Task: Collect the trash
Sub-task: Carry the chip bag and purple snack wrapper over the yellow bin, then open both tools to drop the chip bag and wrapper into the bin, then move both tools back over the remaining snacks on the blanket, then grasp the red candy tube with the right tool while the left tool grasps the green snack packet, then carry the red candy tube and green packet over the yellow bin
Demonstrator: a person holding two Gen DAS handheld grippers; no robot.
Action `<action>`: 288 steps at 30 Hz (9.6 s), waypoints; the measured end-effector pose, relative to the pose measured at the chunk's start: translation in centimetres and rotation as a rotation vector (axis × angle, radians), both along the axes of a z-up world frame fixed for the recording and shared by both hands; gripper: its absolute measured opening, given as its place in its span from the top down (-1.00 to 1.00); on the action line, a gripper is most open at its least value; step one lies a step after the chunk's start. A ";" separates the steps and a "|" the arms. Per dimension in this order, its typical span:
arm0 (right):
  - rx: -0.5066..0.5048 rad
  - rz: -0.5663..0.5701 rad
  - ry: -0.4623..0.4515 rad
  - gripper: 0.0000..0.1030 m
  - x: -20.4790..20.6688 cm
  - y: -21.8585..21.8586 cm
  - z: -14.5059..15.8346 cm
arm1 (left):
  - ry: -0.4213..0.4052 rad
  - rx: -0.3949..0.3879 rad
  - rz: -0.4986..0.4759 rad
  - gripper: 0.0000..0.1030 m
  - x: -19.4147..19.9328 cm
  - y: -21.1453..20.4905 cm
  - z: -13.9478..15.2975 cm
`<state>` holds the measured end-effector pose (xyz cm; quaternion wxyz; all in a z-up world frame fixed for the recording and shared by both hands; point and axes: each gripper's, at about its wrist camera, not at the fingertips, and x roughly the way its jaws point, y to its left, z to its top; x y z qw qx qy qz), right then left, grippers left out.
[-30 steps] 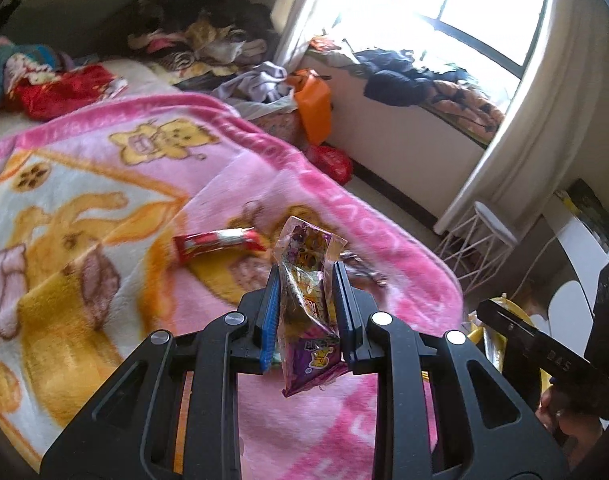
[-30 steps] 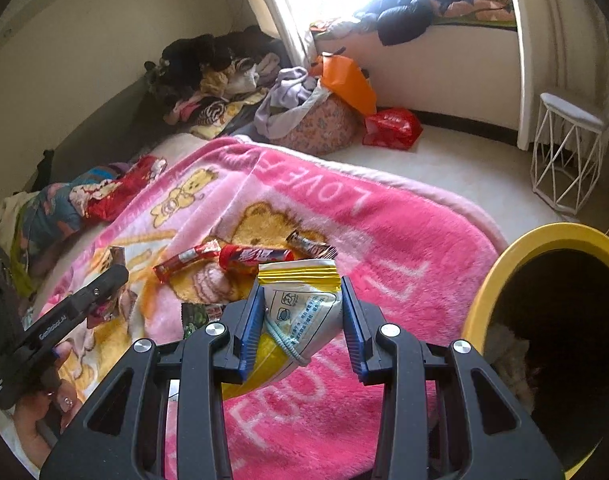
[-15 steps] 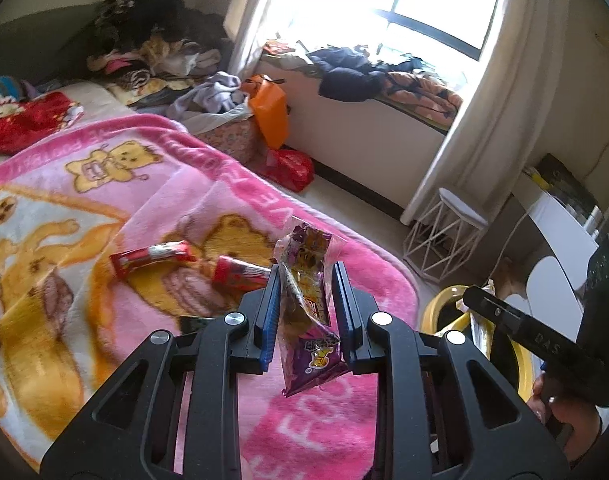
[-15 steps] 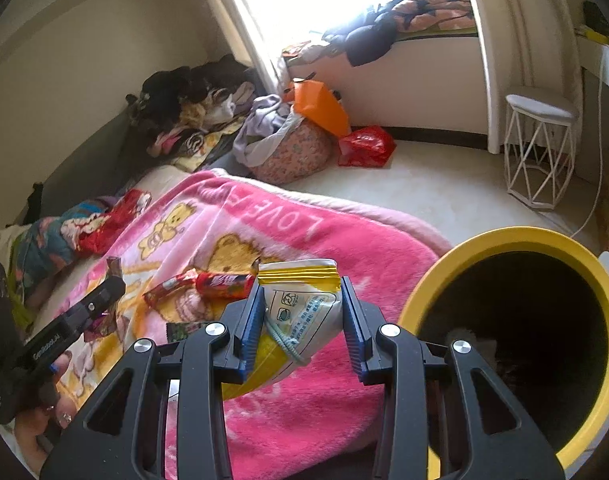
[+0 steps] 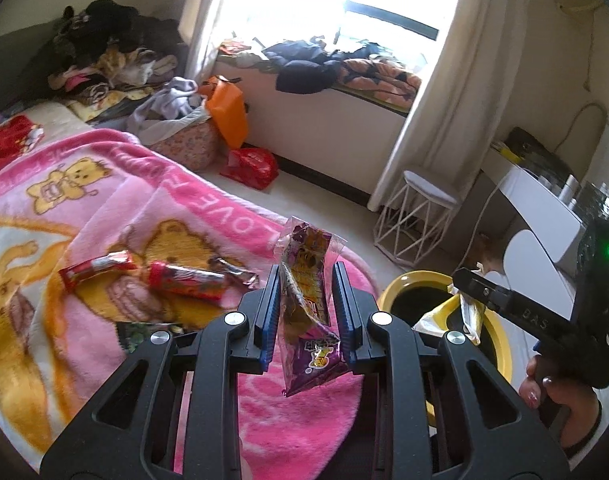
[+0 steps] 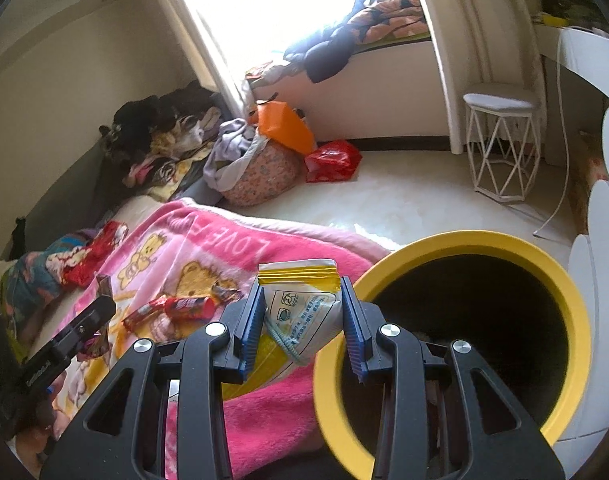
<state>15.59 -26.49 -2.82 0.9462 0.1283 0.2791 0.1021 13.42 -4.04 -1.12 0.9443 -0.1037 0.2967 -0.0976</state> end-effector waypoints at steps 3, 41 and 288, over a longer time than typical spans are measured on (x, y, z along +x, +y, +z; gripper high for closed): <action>0.003 -0.025 -0.008 0.33 -0.3 -1.1 0.1 | -0.003 0.004 -0.019 0.62 0.1 -0.7 0.0; 0.004 -0.277 -0.024 0.33 -1.9 -11.1 -1.4 | 0.026 0.036 -0.304 0.62 1.0 -13.2 -1.7; -0.133 0.200 -0.032 0.49 -2.2 1.2 -1.8 | 0.071 -0.124 -0.077 0.95 -0.2 -1.2 -0.8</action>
